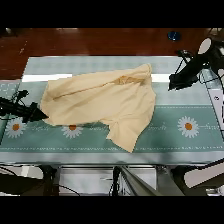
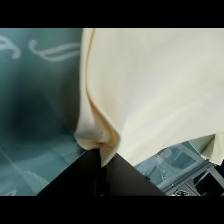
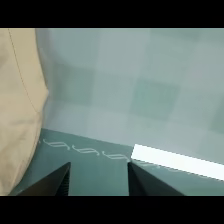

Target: Fold the shirts.

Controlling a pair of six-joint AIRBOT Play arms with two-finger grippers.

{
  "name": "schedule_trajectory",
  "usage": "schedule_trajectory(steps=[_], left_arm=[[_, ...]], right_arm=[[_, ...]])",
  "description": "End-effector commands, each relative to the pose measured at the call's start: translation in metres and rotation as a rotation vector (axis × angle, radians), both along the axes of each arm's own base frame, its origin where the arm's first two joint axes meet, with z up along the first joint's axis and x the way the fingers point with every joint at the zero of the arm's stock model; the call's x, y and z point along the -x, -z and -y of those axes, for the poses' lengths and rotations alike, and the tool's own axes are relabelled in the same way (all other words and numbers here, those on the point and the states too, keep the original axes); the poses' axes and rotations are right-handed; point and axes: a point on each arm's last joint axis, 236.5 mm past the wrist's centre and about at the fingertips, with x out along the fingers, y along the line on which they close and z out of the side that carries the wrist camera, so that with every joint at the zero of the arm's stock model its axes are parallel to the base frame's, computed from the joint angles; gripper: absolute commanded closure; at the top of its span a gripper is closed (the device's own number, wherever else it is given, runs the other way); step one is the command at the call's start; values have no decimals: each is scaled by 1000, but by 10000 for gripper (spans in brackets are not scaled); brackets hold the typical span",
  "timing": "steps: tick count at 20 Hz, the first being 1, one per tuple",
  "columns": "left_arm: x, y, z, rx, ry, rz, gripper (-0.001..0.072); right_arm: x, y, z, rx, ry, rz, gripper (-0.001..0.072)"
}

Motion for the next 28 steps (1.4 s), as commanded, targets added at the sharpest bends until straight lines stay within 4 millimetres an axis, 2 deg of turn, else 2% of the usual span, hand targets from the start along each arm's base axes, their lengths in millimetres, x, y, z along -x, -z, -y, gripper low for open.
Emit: schedule_trajectory(steps=[1,4,6,7,9,12,14,18,21,22,23,24,26,28], left_arm=[[4,-10,4,32,43,-11,683],[4,-18,4,45,69,-2,683],[4,-18,4,43,68,2,683],[3,-19,4,43,71,4,683],[3,-19,4,44,77,9,683],[4,-19,4,44,82,13,683],[4,-19,4,45,91,21,683],[-2,-20,6,58,90,55,683],[-7,-23,9,71,80,71,683],[-7,-24,8,71,86,76,683],[-8,-25,8,72,86,79,683],[-10,-28,9,79,85,84,683],[-24,-41,13,107,61,132,683],[-51,-73,19,142,25,264,685]], right_arm=[[21,-7,5,-41,30,-50,301],[60,7,-9,-240,147,-111,298],[91,19,-34,-399,195,-124,289],[105,27,-45,-442,219,-125,247],[126,46,-64,-475,275,-109,237],[141,75,-85,-445,290,-96,238],[140,85,-100,-417,271,-74,238],[113,90,-135,-384,284,42,238],[110,98,-159,-361,309,53,243],[114,102,-167,-362,310,35,314],[120,103,-176,-364,291,19,466],[124,102,-183,-366,268,16,694],[120,82,-192,-387,230,73,689],[101,38,-191,-418,189,214,689]])
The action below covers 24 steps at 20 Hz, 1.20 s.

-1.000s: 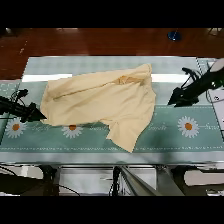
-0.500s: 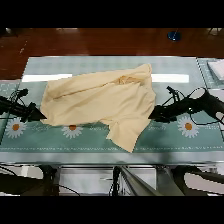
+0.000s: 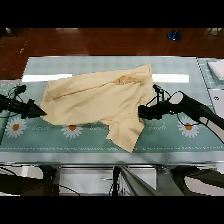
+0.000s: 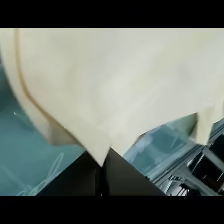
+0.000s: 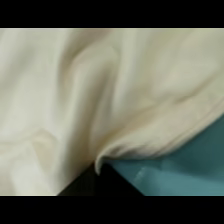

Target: Fold the shirts.

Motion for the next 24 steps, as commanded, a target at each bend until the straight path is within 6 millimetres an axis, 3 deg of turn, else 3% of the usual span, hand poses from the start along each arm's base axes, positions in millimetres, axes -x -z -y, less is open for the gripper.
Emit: schedule_trajectory(steps=[1,2,4,6,8,10,11,13,15,18,21,24], left_arm=[[-42,-57,10,74,-67,199,685],[-58,-92,14,91,-91,307,686],[-79,-177,25,121,-136,544,686],[-77,-271,43,129,-163,798,686],[-56,-362,65,99,-194,1042,686],[-21,-441,84,0,-234,1261,686],[3,-477,97,-48,-245,1369,687],[50,-525,117,-191,-263,1510,687],[91,-548,123,-388,-308,1556,687],[146,-559,128,-593,-375,1545,686],[180,-529,149,-640,-280,1414,686],[198,-497,157,-664,-196,1286,686]], right_arm=[[-30,-78,-10,-49,3,240,689],[-42,-117,-4,-53,9,353,689],[-61,-216,14,-55,39,617,690],[-63,-327,40,-53,112,893,689],[-44,-436,69,-38,192,1145,689],[-13,-522,90,-4,234,1339,690],[4,-556,97,18,242,1409,690],[39,-604,111,84,260,1508,690],[69,-621,129,180,287,1512,690],[102,-590,151,325,272,1335,690],[123,-546,161,415,212,1151,690],[135,-517,169,490,156,1030,689]])
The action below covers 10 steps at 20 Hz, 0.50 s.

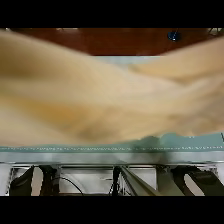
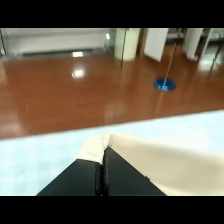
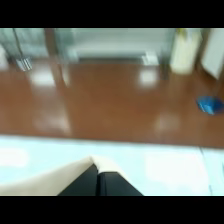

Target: Fold the shirts.

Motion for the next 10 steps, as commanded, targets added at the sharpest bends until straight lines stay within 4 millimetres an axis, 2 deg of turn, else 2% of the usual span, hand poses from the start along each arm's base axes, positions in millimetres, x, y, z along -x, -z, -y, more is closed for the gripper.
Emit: schedule_trajectory(steps=[1,3,5,7,10], left_arm=[[28,43,-1,-37,-56,-191,686],[23,55,-12,-22,-91,-244,686],[7,77,-25,13,-99,-320,686],[-12,107,-41,56,-96,-415,686],[-51,148,-67,197,-111,-490,686]], right_arm=[[26,46,22,104,55,-217,690],[25,69,34,132,100,-337,690],[6,78,29,145,71,-386,690],[-27,96,27,164,57,-474,690],[-99,141,14,185,-7,-634,690]])
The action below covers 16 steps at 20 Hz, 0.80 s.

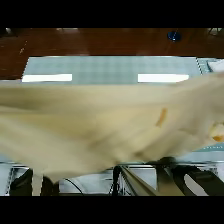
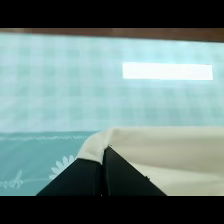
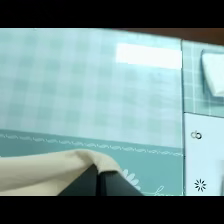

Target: Fold the shirts.

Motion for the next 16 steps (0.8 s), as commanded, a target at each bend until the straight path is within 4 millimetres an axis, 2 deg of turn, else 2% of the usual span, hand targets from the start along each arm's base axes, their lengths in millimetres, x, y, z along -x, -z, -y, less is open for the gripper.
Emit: schedule_trajectory(steps=[1,4,7,9,11,13,14,16], left_arm=[[-39,51,-29,130,-42,-96,686],[-75,89,-53,220,-49,-177,686],[-120,104,-71,270,-43,-189,686],[-154,118,-70,303,-17,-202,686],[-192,141,-55,305,54,-227,686],[-223,173,-43,258,84,-260,686],[-239,190,-42,211,77,-270,686],[-266,211,-48,119,51,-248,686]], right_arm=[[-71,58,-14,8,-62,-199,690],[-139,116,-33,-22,-127,-311,689],[-187,154,-45,-32,-179,-325,690],[-219,160,-48,-36,-184,-253,689],[-250,154,-55,-59,-186,-145,690],[-272,150,-60,-82,-187,-69,690],[-282,153,-61,-88,-181,-47,690],[-299,167,-61,-93,-173,-38,690]])
